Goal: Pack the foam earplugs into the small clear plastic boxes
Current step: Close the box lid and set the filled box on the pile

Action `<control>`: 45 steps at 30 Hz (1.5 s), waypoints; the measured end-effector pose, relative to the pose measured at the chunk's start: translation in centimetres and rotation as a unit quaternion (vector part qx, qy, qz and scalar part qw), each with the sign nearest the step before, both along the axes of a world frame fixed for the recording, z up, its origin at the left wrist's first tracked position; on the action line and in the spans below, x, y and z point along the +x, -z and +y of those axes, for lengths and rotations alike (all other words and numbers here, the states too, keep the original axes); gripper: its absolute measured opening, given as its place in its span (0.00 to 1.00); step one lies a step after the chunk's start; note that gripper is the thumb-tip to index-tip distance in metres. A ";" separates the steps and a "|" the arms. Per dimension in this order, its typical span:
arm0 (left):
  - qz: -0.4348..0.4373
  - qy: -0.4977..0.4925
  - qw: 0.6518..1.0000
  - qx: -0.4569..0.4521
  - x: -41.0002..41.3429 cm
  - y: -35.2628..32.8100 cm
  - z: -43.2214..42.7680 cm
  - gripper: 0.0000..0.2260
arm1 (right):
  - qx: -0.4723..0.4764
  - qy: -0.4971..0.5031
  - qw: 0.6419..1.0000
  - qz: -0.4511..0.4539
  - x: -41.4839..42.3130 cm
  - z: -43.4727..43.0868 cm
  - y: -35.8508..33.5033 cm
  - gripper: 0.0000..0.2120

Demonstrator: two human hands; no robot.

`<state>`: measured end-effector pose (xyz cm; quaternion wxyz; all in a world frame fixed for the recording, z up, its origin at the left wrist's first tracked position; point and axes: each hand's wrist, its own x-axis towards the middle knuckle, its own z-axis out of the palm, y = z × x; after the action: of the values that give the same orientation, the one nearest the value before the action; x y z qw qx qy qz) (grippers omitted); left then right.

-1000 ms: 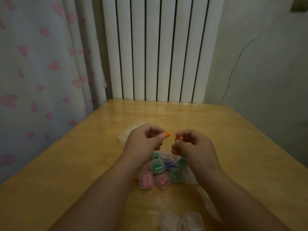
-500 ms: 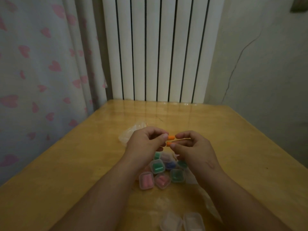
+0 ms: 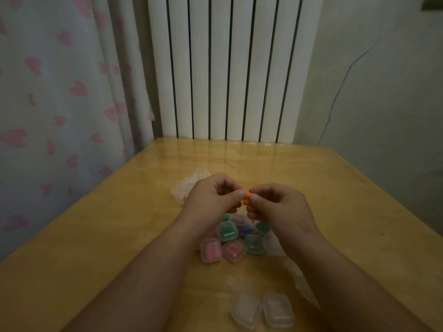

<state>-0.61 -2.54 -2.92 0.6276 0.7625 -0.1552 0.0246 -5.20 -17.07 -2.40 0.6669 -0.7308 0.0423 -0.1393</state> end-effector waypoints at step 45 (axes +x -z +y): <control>-0.056 0.227 0.927 0.294 -2.5 -2.0 1.1 0.15 | -0.142 0.108 0.982 -0.065 0.2 -1.4 0.2 0.09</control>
<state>-3.10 -1.42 -0.87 0.3538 0.8547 -0.3596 -0.1224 -5.03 -18.46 -2.55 0.5382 -0.7988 0.0575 -0.2626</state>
